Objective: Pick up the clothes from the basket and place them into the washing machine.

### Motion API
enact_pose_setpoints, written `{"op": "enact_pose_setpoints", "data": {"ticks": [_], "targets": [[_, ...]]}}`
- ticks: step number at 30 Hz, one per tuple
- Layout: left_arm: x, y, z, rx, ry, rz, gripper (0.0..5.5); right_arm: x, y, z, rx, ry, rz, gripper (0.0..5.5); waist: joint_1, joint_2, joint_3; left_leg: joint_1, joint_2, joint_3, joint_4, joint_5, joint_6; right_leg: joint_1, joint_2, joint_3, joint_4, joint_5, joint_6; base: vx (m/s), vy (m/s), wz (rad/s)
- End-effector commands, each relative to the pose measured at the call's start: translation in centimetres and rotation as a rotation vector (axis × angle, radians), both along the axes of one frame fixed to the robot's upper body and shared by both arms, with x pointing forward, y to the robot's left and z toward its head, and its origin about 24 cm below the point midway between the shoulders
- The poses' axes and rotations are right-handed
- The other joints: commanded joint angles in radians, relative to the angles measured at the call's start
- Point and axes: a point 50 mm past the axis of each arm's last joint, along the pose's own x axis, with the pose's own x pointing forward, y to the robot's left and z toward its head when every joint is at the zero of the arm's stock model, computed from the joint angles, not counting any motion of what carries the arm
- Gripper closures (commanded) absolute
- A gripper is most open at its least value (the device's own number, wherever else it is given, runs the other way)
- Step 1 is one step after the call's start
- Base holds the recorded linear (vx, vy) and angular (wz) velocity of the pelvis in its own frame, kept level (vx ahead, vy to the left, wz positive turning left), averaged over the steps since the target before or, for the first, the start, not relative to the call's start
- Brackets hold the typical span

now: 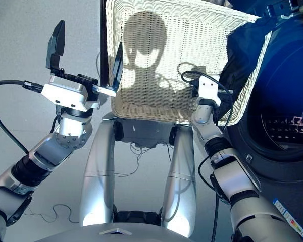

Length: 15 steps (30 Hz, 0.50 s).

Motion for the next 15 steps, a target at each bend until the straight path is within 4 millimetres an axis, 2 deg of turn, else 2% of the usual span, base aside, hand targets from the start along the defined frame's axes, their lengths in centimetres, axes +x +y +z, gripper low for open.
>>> {"op": "enact_pose_setpoints", "data": {"ticks": [1, 4, 6, 8, 9, 10, 15], "targets": [[-2.2, -1.4, 1.6, -0.066, -0.112, -0.112, 0.00, -0.2, -2.0, 1.1, 0.027, -0.043, -0.101, 0.00, -0.003, 0.082, -0.015, 0.060, 0.012, 0.007, -0.020, -0.046, -0.057, -0.021, 0.032, -0.019, -0.017, 0.005, -0.069, 0.000, 0.000, 0.000], [-2.2, -1.4, 1.7, -0.065, -0.115, -0.118, 0.00, -0.1, -2.3, 1.1, 0.092, -0.044, -0.110, 0.00, -0.002, 0.085, -0.015, 0.055, 0.013, 0.006, -0.019, -0.047, -0.058, -0.027, 0.032, -0.020, -0.016, 0.004, -0.069, 0.000, 0.000, 0.000], [-2.2, -1.4, 1.7, -0.058, -0.106, -0.130, 0.00, 0.2, -2.9, 1.0, 0.197, -0.025, -0.088, 0.00, 0.002, 0.086, -0.015, 0.047, 0.012, 0.004, -0.012, -0.050, -0.058, -0.035, 0.031, -0.021, -0.007, 0.000, -0.069, 0.000, 0.000, 0.000], [-2.2, -1.4, 1.8, -0.058, -0.105, -0.133, 0.00, 0.3, -3.0, 1.1, 0.214, -0.024, -0.085, 0.00, 0.003, 0.087, -0.015, 0.042, 0.012, 0.003, -0.007, -0.051, -0.059, -0.041, 0.031, -0.021, -0.002, -0.002, -0.069, 0.000, 0.000, 0.000], [-2.2, -1.3, 1.8, -0.071, -0.095, -0.135, 0.00, 0.1, -3.9, 1.2, 0.358, -0.077, -0.150, 0.00, 0.004, 0.091, -0.015, 0.035, 0.011, 0.003, 0.000, -0.055, -0.061, -0.048, 0.031, -0.020, 0.007, -0.007, -0.068, 0.000, 0.000, 0.000], [-2.2, -1.2, 1.7, -0.071, -0.086, -0.133, 0.00, 0.1, -4.1, 1.0, 0.398, -0.075, -0.159, 0.00, 0.005, 0.093, -0.015, 0.032, 0.012, 0.003, 0.004, -0.058, -0.062, -0.054, 0.030, -0.021, 0.012, -0.010, -0.068, 0.000, 0.000, 0.000], [-2.0, -1.0, 1.6, -0.071, -0.068, -0.121, 0.00, 0.2, -4.2, 1.0, 0.499, -0.091, -0.161, 0.00, 0.004, 0.098, -0.015, 0.002, 0.017, 0.007, 0.037, -0.069, -0.064, -0.086, 0.026, -0.029, 0.048, -0.023, -0.067, 0.000, 0.000, 0.000]]}}
